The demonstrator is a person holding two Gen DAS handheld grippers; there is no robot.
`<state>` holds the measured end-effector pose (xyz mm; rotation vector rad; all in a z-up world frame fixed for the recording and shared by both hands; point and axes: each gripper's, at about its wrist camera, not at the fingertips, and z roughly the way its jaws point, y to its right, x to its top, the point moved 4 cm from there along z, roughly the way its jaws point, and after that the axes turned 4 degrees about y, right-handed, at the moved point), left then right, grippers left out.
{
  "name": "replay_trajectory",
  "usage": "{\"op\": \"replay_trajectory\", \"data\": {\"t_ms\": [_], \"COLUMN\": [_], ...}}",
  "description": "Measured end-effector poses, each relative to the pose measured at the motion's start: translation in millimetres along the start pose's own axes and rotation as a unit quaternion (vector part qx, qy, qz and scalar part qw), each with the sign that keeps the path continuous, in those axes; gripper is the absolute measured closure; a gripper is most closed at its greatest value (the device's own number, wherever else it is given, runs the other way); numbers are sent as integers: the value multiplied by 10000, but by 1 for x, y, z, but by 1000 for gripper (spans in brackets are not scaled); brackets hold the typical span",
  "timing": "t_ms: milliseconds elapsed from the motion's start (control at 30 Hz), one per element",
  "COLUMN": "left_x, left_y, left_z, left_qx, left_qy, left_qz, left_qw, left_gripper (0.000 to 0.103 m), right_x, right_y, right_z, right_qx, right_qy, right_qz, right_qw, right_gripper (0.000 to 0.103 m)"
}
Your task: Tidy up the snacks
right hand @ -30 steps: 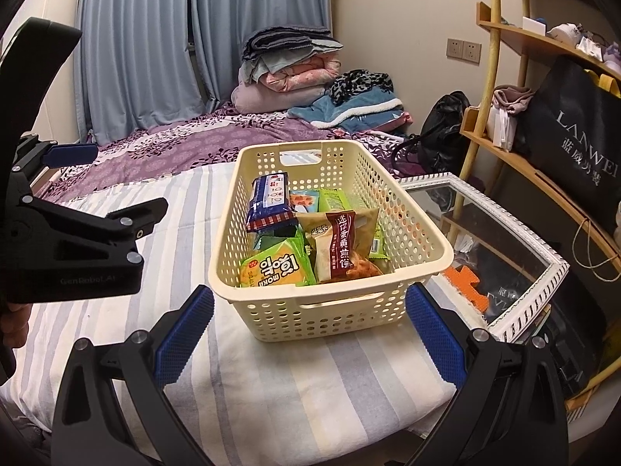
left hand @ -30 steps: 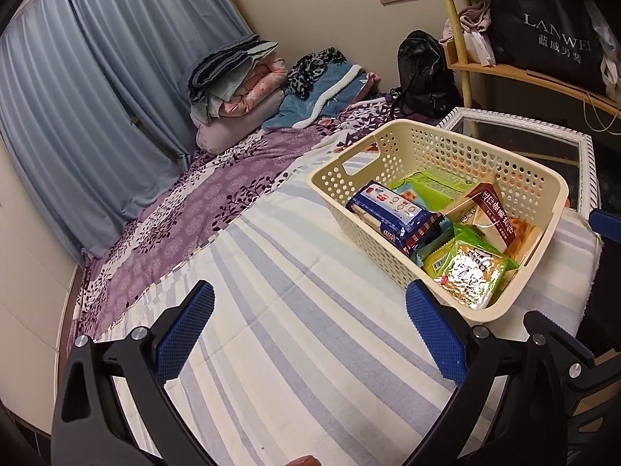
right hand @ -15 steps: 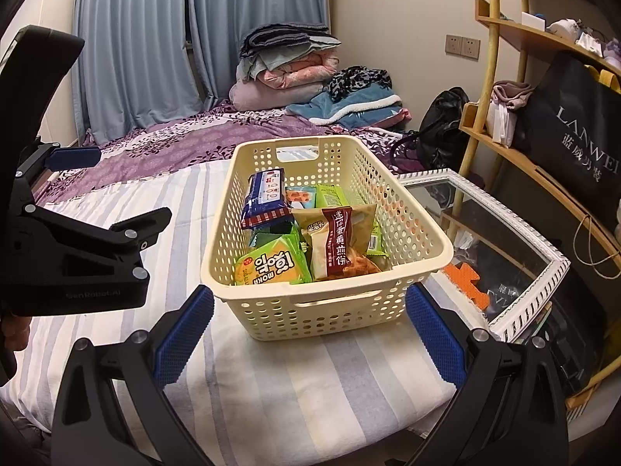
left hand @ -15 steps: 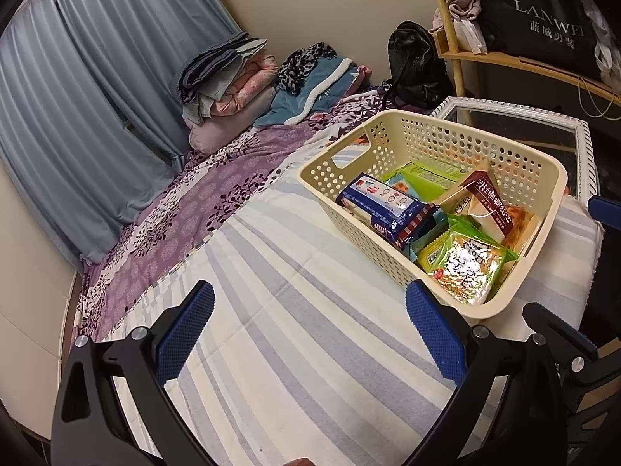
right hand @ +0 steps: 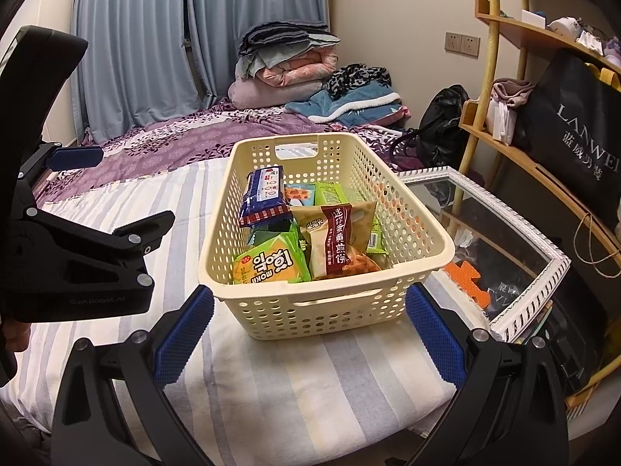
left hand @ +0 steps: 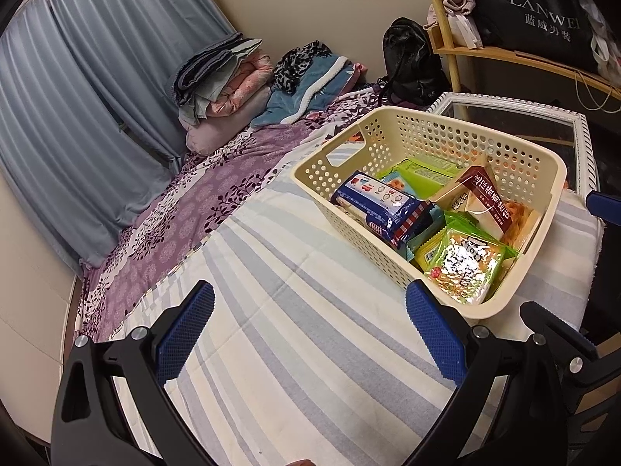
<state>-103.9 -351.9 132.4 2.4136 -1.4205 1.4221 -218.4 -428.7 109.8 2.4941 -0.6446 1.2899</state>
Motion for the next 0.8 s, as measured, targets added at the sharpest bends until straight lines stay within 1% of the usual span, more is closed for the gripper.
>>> {"op": "replay_trajectory", "data": {"t_ms": [467,533,667,800], "left_x": [-4,-6,-18,-50], "left_y": [-2,-5,-25,-59], "left_z": [-1,0,2,8], "left_qx": [-12,-73,-69,37], "left_qy": [47,0,-142,-455], "left_qz": [12,-25,-395,-891], "left_qw": [10000,10000,9991,9950], "left_gripper": [3,3,3,3], "right_x": [0,1,5,11], "right_y": [-4,-8,-17,-38], "right_z": [2,2,2,3], "right_qx": [35,65,162,412], "right_qy": [-10,-14,-3,21], "right_qz": [-38,-72,-122,-258], "right_qw": [10000,10000,9998,9988], "right_gripper": [5,5,5,5]}}
